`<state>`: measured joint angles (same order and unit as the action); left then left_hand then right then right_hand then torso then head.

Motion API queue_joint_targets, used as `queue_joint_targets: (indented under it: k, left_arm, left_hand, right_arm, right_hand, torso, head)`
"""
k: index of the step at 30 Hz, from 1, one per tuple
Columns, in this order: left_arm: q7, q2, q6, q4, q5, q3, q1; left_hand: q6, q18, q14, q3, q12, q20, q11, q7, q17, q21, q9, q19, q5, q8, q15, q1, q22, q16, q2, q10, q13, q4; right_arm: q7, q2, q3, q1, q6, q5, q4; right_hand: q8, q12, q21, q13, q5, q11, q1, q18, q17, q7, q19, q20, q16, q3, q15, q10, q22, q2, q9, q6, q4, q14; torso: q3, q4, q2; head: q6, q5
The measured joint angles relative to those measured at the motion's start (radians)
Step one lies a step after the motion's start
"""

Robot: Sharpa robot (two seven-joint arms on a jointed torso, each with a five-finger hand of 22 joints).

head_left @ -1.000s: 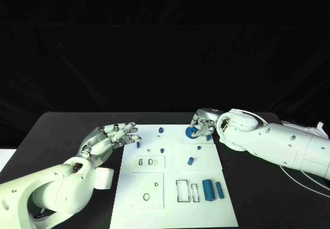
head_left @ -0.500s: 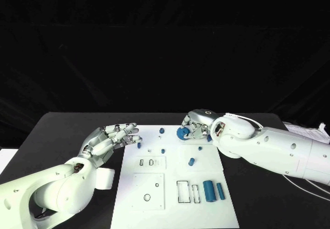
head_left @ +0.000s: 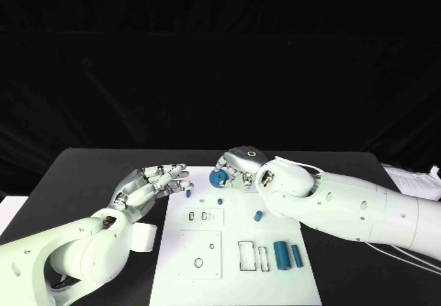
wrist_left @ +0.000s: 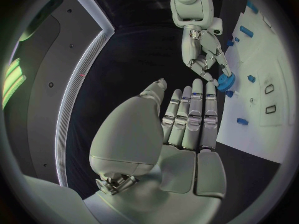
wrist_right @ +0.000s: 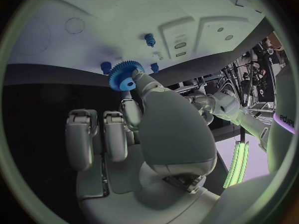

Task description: Assemble the parts on the task board

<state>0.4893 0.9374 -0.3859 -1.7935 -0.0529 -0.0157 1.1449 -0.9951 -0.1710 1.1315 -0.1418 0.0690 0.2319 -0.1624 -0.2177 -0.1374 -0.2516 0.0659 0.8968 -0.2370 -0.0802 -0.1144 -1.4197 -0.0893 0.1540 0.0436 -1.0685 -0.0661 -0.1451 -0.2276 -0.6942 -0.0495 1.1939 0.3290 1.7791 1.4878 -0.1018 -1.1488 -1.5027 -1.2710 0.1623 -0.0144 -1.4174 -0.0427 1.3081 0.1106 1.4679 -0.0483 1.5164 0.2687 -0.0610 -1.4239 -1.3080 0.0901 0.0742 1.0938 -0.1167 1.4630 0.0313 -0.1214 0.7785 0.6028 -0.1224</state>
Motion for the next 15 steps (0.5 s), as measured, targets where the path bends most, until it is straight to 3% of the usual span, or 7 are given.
queue_joint_targets:
  k: [6, 15]
  left_arm:
    - [-0.001, -0.001, 0.0, 0.002, 0.0, 0.0, 0.0]
    - [-0.002, -0.001, 0.001, 0.002, 0.0, 0.0, 0.0]
  left_hand:
    - [0.0, 0.0, 0.0, 0.0, 0.0, 0.0, 0.0, 0.0, -0.001, 0.0, 0.0, 0.0, 0.0, 0.0, 0.0, 0.0, 0.0, 0.0, 0.0, 0.0, 0.0, 0.0]
    - [0.0, 0.0, 0.0, 0.0, 0.0, 0.0, 0.0, 0.0, -0.001, 0.0, 0.0, 0.0, 0.0, 0.0, 0.0, 0.0, 0.001, 0.0, 0.0, 0.0, 0.0, 0.0]
  right_arm:
    - [-0.006, 0.051, 0.011, -0.013, 0.0, 0.021, -0.051]
    - [-0.008, 0.084, 0.014, -0.019, -0.008, 0.033, -0.098]
  right_hand:
    - [0.0, 0.005, 0.0, 0.0, 0.0, 0.0, 0.004, 0.0, 0.0, 0.0, 0.0, 0.0, 0.0, 0.002, 0.0, 0.0, 0.0, -0.004, 0.0, 0.0, 0.002, 0.0]
    - [0.0, 0.011, 0.0, 0.0, -0.012, 0.0, 0.004, -0.001, 0.0, 0.0, 0.0, 0.0, 0.0, 0.005, 0.0, 0.0, 0.0, -0.004, 0.0, 0.0, 0.005, 0.0]
  torso:
    - [-0.0001, -0.0015, 0.0]
    - [-0.0003, -0.0006, 0.0]
  head:
    - [0.003, 0.004]
    - [0.007, 0.009]
